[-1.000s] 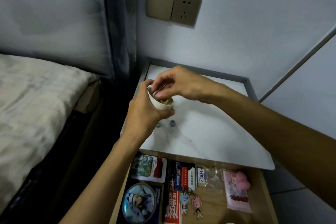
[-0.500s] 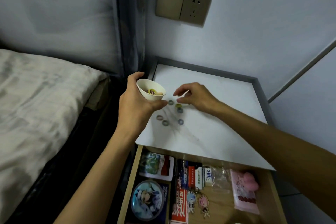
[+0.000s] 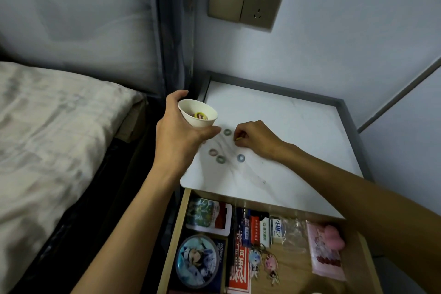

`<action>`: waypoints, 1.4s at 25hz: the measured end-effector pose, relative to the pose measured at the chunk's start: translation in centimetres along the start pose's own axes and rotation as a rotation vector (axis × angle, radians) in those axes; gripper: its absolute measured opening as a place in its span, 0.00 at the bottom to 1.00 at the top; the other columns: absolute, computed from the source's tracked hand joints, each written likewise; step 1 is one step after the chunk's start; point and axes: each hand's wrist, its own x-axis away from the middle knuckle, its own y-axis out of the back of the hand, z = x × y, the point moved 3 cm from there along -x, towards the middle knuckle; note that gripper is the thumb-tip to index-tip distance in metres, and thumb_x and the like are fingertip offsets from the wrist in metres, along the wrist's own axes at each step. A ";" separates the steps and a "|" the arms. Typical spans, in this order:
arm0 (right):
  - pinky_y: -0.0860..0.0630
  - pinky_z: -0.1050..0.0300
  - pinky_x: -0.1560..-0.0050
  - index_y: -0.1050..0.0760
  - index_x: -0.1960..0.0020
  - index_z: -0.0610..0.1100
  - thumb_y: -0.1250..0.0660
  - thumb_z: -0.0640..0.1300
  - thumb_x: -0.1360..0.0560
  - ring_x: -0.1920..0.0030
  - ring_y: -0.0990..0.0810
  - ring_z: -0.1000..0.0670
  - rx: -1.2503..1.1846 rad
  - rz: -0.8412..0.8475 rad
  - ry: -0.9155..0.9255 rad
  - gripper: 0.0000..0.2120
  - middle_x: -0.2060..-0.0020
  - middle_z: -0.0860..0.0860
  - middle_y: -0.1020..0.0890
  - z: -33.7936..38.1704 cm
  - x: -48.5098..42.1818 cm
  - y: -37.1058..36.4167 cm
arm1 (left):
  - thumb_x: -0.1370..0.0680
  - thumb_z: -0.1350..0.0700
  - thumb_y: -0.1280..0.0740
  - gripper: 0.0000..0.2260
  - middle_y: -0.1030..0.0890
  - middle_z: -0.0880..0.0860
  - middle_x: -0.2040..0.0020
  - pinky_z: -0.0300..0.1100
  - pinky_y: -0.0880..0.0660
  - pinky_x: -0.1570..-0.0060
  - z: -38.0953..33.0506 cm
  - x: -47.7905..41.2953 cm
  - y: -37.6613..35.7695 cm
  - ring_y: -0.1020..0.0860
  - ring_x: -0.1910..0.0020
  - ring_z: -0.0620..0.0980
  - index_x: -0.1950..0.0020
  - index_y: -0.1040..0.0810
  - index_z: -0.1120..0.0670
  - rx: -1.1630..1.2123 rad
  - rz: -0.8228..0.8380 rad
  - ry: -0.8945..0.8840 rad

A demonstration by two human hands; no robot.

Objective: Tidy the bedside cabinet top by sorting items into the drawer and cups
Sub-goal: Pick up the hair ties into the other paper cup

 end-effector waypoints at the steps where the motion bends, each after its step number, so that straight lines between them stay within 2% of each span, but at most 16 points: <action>1: 0.24 0.55 0.51 0.21 0.53 0.47 0.31 0.42 0.24 0.54 0.21 0.50 0.042 0.022 0.000 0.02 0.55 0.50 0.18 0.0 -0.1 -0.1 | 0.36 0.59 0.19 0.39 0.25 0.49 0.45 0.22 0.30 0.67 -0.1 0.0 0.1 0.26 0.54 0.38 0.30 0.33 0.50 0.009 -0.004 0.000; 4: 0.24 0.53 0.52 0.23 0.49 0.47 0.35 0.43 0.23 0.53 0.22 0.47 0.127 0.024 0.011 0.03 0.53 0.48 0.20 0.0 -0.4 -0.1 | 0.36 0.61 0.19 0.38 0.26 0.49 0.45 0.22 0.30 0.69 -0.1 0.0 0.2 0.26 0.55 0.38 0.30 0.32 0.51 0.038 -0.012 0.007; 7: 0.24 0.52 0.51 0.25 0.43 0.46 0.33 0.43 0.23 0.53 0.22 0.47 0.051 -0.052 0.008 0.09 0.53 0.48 0.21 0.5 -1.4 0.4 | 0.36 0.59 0.19 0.38 0.25 0.48 0.45 0.24 0.28 0.68 0.1 -0.1 0.4 0.25 0.54 0.40 0.30 0.32 0.50 0.033 -0.022 0.012; 9: 0.25 0.54 0.50 0.25 0.41 0.46 0.32 0.42 0.24 0.53 0.23 0.48 0.036 -0.030 0.023 0.12 0.53 0.48 0.21 1.3 -2.2 0.2 | 0.37 0.58 0.19 0.39 0.25 0.47 0.45 0.23 0.28 0.67 0.2 -0.3 0.6 0.25 0.53 0.40 0.30 0.32 0.49 0.011 -0.028 0.007; 14: 0.26 0.57 0.54 0.21 0.53 0.44 0.33 0.39 0.25 0.55 0.22 0.48 0.126 0.018 0.022 0.03 0.53 0.47 0.19 1.6 -2.6 -0.3 | 0.37 0.59 0.19 0.39 0.24 0.49 0.45 0.22 0.30 0.67 0.3 -0.3 0.7 0.25 0.53 0.38 0.30 0.32 0.50 0.004 -0.016 0.011; 17: 0.26 0.58 0.59 0.20 0.56 0.42 0.31 0.37 0.26 0.64 0.22 0.53 -0.169 -0.192 -0.001 0.02 0.62 0.49 0.18 3.2 -1.6 2.6 | 0.37 0.58 0.19 0.40 0.25 0.49 0.44 0.22 0.30 0.69 0.3 -0.5 0.7 0.26 0.54 0.39 0.29 0.33 0.50 -0.023 0.005 0.012; 19: 0.24 0.58 0.63 0.21 0.55 0.42 0.30 0.37 0.26 0.67 0.23 0.53 -0.406 -0.279 0.092 0.01 0.65 0.49 0.19 6.2 -0.6 5.6 | 0.37 0.58 0.19 0.40 0.25 0.48 0.45 0.23 0.30 0.68 0.4 -0.5 0.7 0.26 0.55 0.37 0.29 0.33 0.49 -0.041 0.007 0.004; 21: 0.24 0.59 0.63 0.20 0.53 0.43 0.29 0.38 0.26 0.65 0.22 0.55 -0.469 -0.184 0.242 0.02 0.64 0.50 0.18 10.1 0.5 7.6 | 0.37 0.57 0.19 0.41 0.25 0.44 0.48 0.24 0.29 0.65 0.4 -0.3 0.5 0.26 0.55 0.35 0.29 0.34 0.47 -0.053 0.024 -0.005; 24: 0.25 0.65 0.59 0.17 0.48 0.48 0.26 0.41 0.28 0.61 0.21 0.60 -0.288 0.000 0.369 0.09 0.61 0.56 0.18 13.6 2.0 8.0 | 0.38 0.56 0.19 0.41 0.23 0.41 0.49 0.27 0.28 0.61 0.1 -0.1 0.1 0.24 0.54 0.34 0.29 0.35 0.47 -0.056 0.061 -0.029; 25: 0.25 0.66 0.58 0.17 0.46 0.49 0.26 0.42 0.28 0.59 0.21 0.60 -0.233 0.010 0.378 0.12 0.59 0.57 0.18 13.9 2.2 7.8 | 0.38 0.56 0.19 0.41 0.23 0.42 0.47 0.28 0.27 0.61 0.0 -0.1 0.0 0.23 0.54 0.33 0.29 0.34 0.47 -0.049 0.065 -0.033; 27: 0.25 0.67 0.57 0.17 0.45 0.47 0.26 0.42 0.28 0.58 0.20 0.60 -0.295 -0.021 0.388 0.12 0.57 0.55 0.17 13.8 2.1 8.1 | 0.38 0.57 0.19 0.40 0.22 0.43 0.46 0.26 0.27 0.62 0.0 -0.2 0.2 0.23 0.53 0.33 0.30 0.33 0.47 -0.019 0.053 -0.036; 29: 0.26 0.67 0.60 0.18 0.47 0.45 0.31 0.38 0.24 0.61 0.20 0.60 -0.465 -0.077 0.371 0.08 0.58 0.53 0.16 13.0 1.5 8.3 | 0.38 0.57 0.18 0.40 0.22 0.43 0.47 0.25 0.28 0.61 0.1 -0.3 0.6 0.23 0.52 0.34 0.31 0.32 0.47 -0.006 0.021 -0.038; 31: 0.26 0.64 0.62 0.18 0.48 0.44 0.36 0.35 0.21 0.64 0.22 0.59 -0.502 -0.182 0.288 0.09 0.59 0.50 0.17 11.4 0.1 7.7 | 0.39 0.56 0.18 0.40 0.22 0.43 0.48 0.28 0.26 0.57 0.2 -0.4 1.3 0.23 0.51 0.37 0.32 0.32 0.46 -0.008 -0.024 -0.039; 33: 0.26 0.61 0.59 0.18 0.47 0.43 0.36 0.37 0.21 0.61 0.21 0.56 -0.336 -0.219 0.143 0.09 0.55 0.49 0.16 9.0 -1.8 5.8 | 0.41 0.55 0.17 0.40 0.22 0.44 0.48 0.40 0.22 0.49 0.5 -0.6 2.1 0.22 0.49 0.43 0.33 0.31 0.45 0.006 -0.076 -0.029; 35: 0.30 0.63 0.52 0.19 0.43 0.42 0.33 0.42 0.22 0.51 0.21 0.52 -0.148 -0.138 0.007 0.11 0.48 0.48 0.17 6.5 -3.5 3.0 | 0.43 0.51 0.18 0.40 0.22 0.45 0.47 0.50 0.22 0.46 0.7 -0.8 3.1 0.21 0.47 0.46 0.34 0.31 0.45 0.013 -0.119 -0.023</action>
